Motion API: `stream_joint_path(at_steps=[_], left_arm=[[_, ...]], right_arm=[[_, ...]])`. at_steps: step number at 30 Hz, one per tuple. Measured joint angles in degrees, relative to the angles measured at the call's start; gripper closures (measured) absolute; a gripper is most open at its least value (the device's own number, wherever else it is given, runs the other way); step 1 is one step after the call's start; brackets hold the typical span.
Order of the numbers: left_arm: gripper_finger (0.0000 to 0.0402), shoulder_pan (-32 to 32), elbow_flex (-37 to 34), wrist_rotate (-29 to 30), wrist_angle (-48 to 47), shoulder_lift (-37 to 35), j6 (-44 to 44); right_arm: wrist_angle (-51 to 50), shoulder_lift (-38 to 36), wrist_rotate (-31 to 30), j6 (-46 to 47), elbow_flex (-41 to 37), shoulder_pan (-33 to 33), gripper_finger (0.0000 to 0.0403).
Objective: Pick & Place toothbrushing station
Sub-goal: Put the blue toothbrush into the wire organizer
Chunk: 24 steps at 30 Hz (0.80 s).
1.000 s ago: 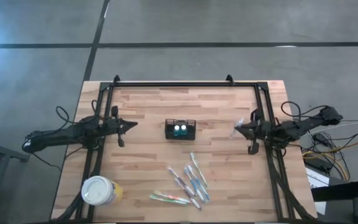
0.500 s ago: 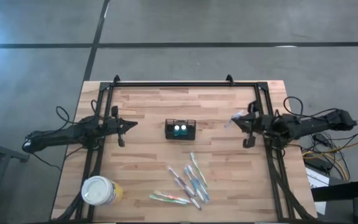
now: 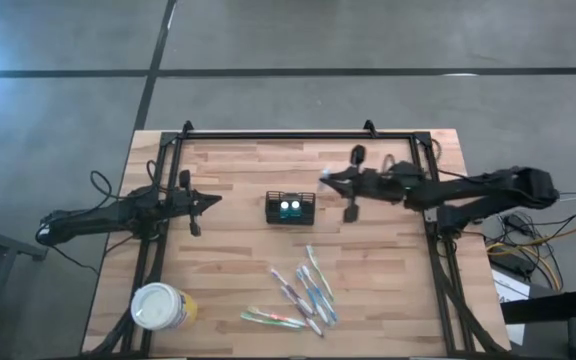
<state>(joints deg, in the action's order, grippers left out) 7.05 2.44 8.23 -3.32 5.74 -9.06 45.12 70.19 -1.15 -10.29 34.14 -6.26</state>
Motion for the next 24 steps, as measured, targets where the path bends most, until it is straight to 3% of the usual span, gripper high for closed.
stream_joint_path(at_steps=[10, 24], left_arm=[[0.0399, 0.0, 0.04, 0.0, -0.19, 0.0, 0.08], [0.0399, 0.0, 0.15, 0.84, -0.76, 0.46, 1.57]], right_arm=[[14.7, 14.14, 0.14, 0.14, 0.63, -1.61, 0.039], [22.03, 17.99, -3.57, 3.23, -5.64, -1.62, 0.039]])
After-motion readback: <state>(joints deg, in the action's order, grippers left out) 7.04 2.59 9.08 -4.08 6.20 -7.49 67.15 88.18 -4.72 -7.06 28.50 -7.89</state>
